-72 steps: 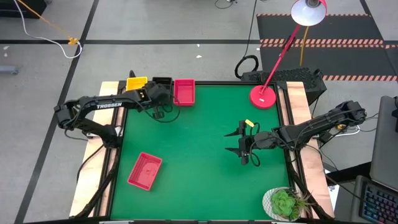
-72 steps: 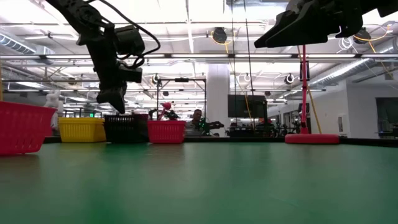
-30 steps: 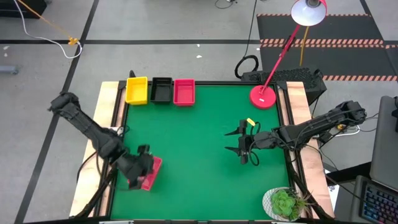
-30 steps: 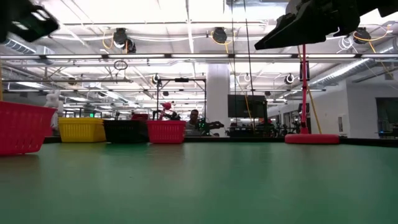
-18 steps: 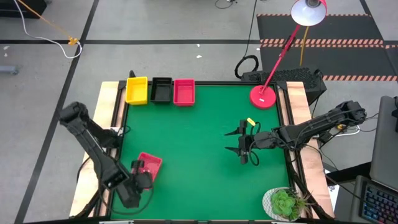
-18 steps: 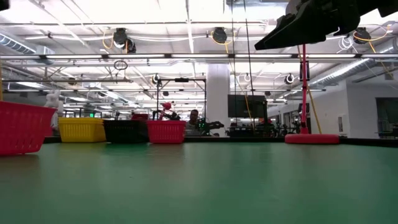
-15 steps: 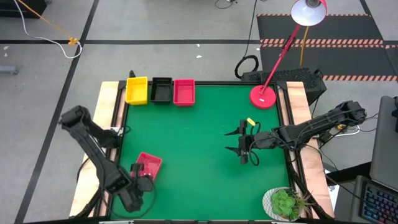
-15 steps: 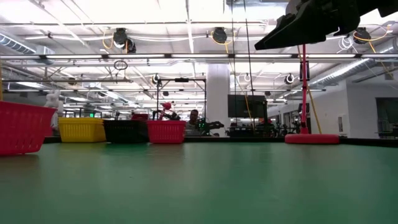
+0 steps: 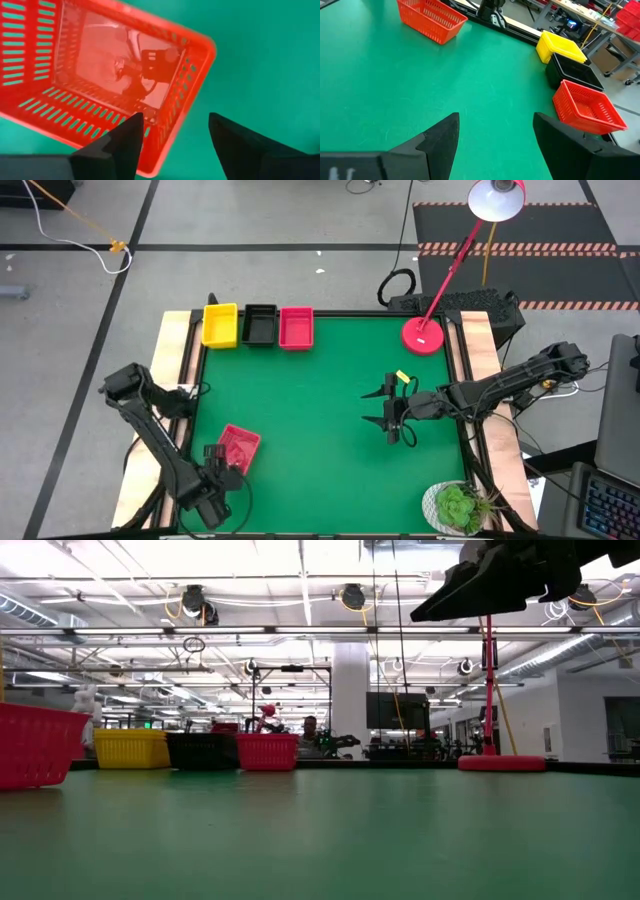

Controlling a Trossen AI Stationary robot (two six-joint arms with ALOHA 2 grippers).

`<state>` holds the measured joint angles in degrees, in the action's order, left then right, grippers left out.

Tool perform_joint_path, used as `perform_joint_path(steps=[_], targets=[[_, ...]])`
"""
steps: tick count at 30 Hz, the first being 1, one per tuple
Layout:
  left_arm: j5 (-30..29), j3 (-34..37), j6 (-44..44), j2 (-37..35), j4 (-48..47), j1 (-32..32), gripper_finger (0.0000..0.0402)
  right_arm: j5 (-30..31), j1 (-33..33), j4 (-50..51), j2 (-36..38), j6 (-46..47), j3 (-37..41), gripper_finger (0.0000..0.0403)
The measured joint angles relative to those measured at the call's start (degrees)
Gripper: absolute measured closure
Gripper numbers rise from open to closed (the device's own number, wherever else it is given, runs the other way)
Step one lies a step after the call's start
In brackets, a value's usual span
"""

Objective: Stack baskets by color
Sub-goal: Stack the bottom red bin on top of the top red bin

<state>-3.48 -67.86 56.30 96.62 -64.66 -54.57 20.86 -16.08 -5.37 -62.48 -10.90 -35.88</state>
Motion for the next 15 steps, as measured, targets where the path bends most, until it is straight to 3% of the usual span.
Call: perform_joint_path(steps=[5, 15], targets=[[0.0, 2.3, -2.5, 0.0, 0.5, -0.2, 0.0211, 0.0, 0.0, 0.0, 0.0, -0.3, 0.0, 0.0154], [-2.6, 4.6, -9.4, -0.1, 2.6, 0.7, 0.0369, 0.0, 0.0, -0.1, 0.0, -0.3, 0.0, 0.0154]])
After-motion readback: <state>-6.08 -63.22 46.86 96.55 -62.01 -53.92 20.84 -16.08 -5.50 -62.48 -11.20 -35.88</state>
